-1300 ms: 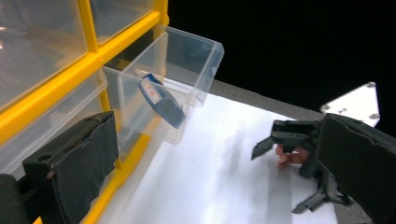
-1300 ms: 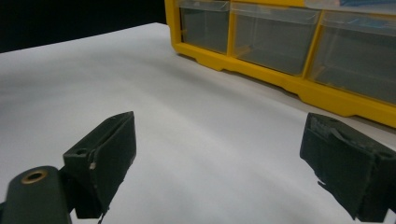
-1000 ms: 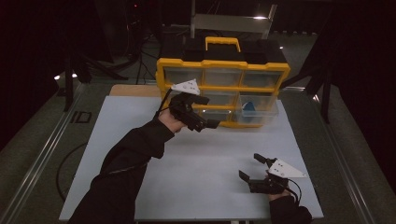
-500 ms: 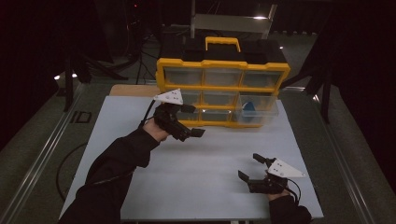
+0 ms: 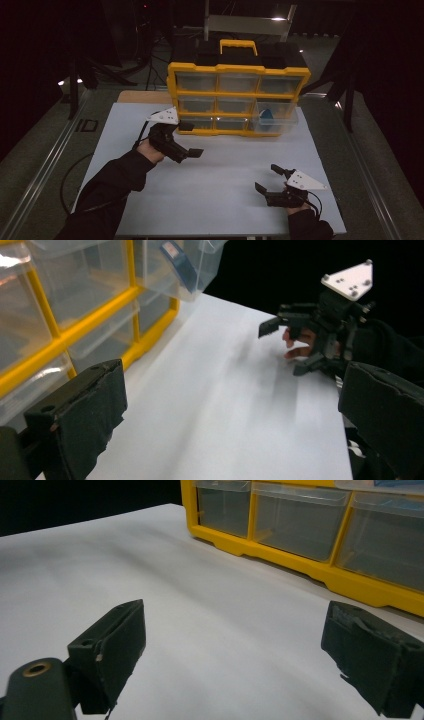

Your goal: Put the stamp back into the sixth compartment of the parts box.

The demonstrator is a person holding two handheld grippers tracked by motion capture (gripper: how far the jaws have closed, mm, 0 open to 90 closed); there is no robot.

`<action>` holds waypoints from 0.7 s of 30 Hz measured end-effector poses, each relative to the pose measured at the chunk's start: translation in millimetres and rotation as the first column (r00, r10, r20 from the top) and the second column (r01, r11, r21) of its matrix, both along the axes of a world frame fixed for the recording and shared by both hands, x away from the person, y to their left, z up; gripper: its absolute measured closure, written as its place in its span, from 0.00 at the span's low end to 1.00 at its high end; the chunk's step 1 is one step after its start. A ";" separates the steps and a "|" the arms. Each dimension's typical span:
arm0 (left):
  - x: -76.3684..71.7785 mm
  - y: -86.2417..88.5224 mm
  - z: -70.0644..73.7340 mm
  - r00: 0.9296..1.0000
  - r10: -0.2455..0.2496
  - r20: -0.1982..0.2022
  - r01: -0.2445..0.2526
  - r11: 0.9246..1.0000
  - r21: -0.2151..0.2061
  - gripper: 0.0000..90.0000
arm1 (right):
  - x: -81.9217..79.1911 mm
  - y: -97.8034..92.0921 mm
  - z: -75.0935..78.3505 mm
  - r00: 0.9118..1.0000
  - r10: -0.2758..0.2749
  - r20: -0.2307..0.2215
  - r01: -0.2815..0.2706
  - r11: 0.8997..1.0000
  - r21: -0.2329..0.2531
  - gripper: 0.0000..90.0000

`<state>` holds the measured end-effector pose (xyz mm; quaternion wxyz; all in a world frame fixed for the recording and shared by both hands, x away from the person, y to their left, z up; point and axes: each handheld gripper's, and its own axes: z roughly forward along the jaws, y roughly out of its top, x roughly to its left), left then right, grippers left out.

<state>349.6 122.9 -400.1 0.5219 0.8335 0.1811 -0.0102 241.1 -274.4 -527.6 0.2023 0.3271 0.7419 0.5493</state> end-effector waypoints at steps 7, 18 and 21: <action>-12.0 17.2 -14.7 1.000 0.017 -0.006 -0.017 1.000 0.013 0.00 | 0.2 0.1 0.1 1.000 0.000 0.001 0.000 1.000 0.000 0.12; -32.2 48.3 -35.0 0.999 0.043 -0.015 -0.043 0.999 0.031 0.00 | 0.5 0.8 -0.1 1.000 0.004 -0.001 -0.004 1.000 -0.002 0.12; -36.8 56.7 -39.2 0.998 0.058 -0.012 -0.057 0.998 0.037 0.00 | 0.5 1.3 0.0 1.000 0.007 0.002 -0.007 1.000 -0.005 0.12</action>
